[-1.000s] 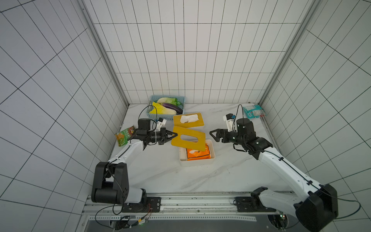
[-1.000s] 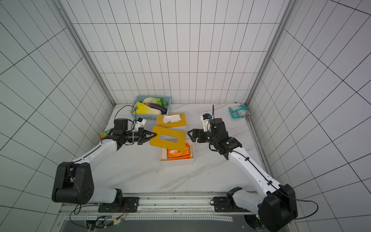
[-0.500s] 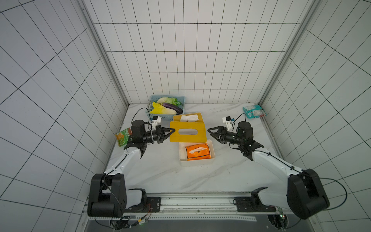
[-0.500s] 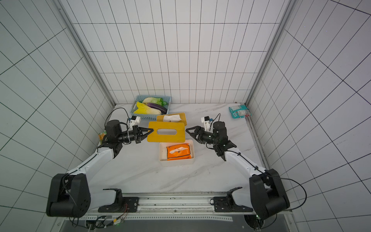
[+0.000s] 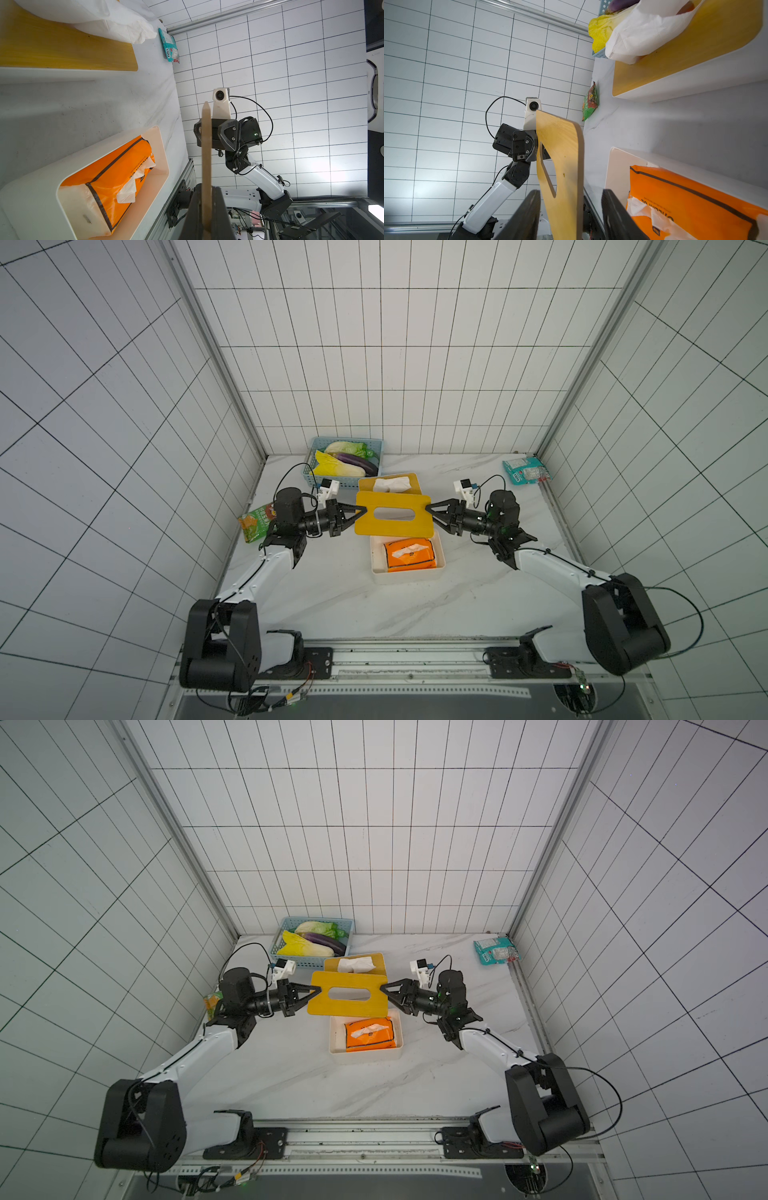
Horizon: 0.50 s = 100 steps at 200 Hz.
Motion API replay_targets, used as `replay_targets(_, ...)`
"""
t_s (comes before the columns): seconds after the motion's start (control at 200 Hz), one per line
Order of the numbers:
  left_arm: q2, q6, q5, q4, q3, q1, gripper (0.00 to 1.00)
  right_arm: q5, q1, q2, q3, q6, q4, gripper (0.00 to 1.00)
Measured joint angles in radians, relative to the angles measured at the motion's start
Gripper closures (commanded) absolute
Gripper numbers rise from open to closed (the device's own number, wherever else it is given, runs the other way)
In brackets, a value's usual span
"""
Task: Put the tissue paper into the tissue box
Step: Close the box lid on the tissue box.
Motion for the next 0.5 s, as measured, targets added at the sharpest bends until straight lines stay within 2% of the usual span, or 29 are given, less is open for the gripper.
replay_targets(0.1, 0.000, -0.003, 0.000, 0.002, 0.000, -0.007, 1.00, -0.011, 0.007, 0.016, 0.000, 0.029, 0.037, 0.63)
replay_targets(0.405, 0.002, -0.016, -0.008, 0.011, -0.027, -0.007, 1.00, -0.027, 0.010, 0.024, 0.001, 0.107, 0.105, 0.99)
replay_targets(0.47, 0.002, -0.014, -0.007, 0.012, -0.033, -0.006, 0.92, -0.035, 0.011, 0.022, 0.001, 0.115, 0.108, 1.00)
replay_targets(0.5, 0.002, -0.010, -0.008, 0.011, -0.033, -0.006, 0.85, -0.037, 0.011, 0.024, 0.001, 0.117, 0.108, 1.00)
